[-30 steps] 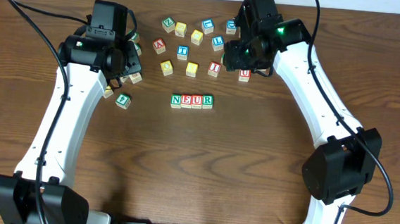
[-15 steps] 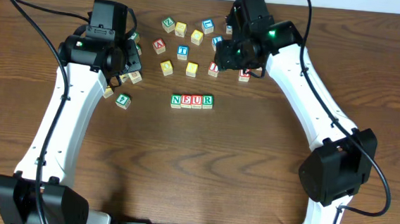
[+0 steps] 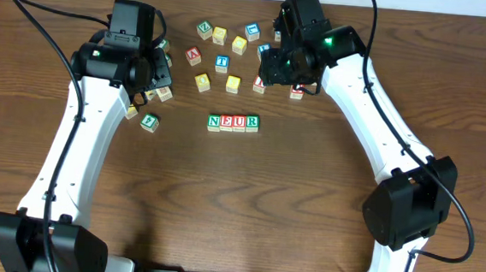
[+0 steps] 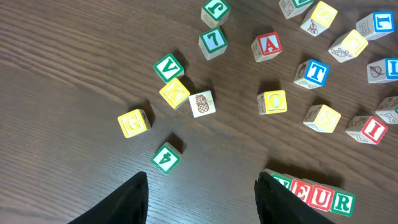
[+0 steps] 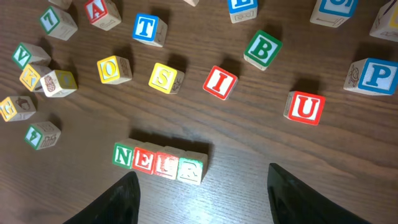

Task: Spell out NEURIPS
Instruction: 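Move the right gripper toward the red I block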

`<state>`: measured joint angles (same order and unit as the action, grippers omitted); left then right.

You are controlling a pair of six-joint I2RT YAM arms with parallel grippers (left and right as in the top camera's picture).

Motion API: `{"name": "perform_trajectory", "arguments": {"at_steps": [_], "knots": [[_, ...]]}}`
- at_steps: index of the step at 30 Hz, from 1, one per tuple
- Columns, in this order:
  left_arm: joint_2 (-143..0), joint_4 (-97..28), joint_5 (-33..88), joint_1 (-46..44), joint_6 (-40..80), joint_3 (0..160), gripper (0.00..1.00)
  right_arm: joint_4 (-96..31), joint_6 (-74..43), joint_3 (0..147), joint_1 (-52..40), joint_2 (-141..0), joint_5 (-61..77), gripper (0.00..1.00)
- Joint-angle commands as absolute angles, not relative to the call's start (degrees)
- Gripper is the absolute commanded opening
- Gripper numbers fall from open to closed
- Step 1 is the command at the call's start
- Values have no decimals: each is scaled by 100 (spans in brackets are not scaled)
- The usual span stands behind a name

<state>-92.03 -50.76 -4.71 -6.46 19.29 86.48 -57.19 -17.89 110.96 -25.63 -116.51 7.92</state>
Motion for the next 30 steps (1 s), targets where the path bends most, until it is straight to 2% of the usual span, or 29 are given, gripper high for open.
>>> {"name": "perform_trajectory", "arguments": {"at_steps": [1, 30], "knots": [[-9098, -5074, -563, -617, 1754, 8711, 54, -5695, -1979, 11238, -2598, -11542, 766, 61], [-9098, -5076, -563, -617, 1616, 8711, 55, -5463, -2185, 11238, -2867, -11542, 764, 60]]}}
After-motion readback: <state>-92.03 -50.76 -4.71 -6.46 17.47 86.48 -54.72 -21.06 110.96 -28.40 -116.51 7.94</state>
